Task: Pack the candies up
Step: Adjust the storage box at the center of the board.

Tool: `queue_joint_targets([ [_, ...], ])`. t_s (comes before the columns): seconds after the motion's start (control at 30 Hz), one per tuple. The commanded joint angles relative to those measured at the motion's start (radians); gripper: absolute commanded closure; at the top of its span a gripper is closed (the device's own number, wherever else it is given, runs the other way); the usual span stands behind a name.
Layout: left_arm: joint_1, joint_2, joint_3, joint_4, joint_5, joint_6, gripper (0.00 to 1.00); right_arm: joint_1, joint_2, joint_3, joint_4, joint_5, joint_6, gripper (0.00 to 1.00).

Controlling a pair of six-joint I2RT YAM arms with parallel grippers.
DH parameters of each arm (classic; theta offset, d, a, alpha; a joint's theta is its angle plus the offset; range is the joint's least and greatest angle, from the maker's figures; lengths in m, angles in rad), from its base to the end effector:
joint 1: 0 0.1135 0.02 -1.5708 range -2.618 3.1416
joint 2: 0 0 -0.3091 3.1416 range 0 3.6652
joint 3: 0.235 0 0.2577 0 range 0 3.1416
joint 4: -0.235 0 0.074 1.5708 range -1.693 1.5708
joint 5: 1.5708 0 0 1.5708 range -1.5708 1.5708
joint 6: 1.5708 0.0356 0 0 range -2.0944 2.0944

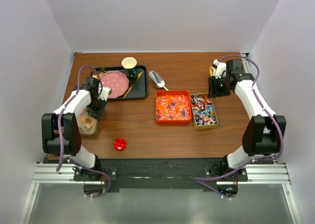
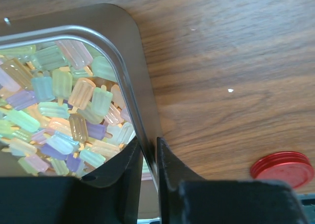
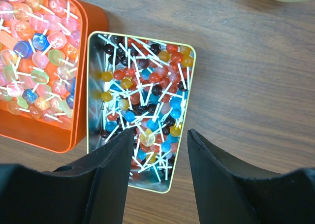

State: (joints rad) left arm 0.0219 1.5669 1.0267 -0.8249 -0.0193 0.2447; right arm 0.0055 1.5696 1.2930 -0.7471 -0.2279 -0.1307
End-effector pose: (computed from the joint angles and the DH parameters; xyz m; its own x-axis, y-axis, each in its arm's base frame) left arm 0.2869 0.0070 0.2379 -0.9558 0.2214 -0.1936 0.2121 0.9749 0.0678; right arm 0.3336 0.0099 0.3191 -0.8307 -0.1315 -0.5409 -0.2331 0.9646 0.1235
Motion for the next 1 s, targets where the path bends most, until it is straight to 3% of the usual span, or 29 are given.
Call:
queue_joint_targets([
  [0.0,-0.005,-0.001,-0.008,-0.006,0.091,-0.001,0.81,-0.002,-0.002,0.049,-0.005,-0.014,0.005,0.49],
  [0.43,-0.25,-0.044,0.007,-0.098,0.116,0.048,0.86,-0.002,0.014,0.068,-0.018,-0.014,-0.009,0.49],
  [0.7,-0.341,-0.051,0.012,-0.123,0.194,0.082,0.87,-0.002,-0.002,0.06,-0.024,-0.007,-0.027,0.49],
  [0.97,-0.522,0.001,0.003,-0.103,0.243,0.103,1.0,-0.002,-0.026,0.035,-0.018,-0.005,-0.027,0.49],
])
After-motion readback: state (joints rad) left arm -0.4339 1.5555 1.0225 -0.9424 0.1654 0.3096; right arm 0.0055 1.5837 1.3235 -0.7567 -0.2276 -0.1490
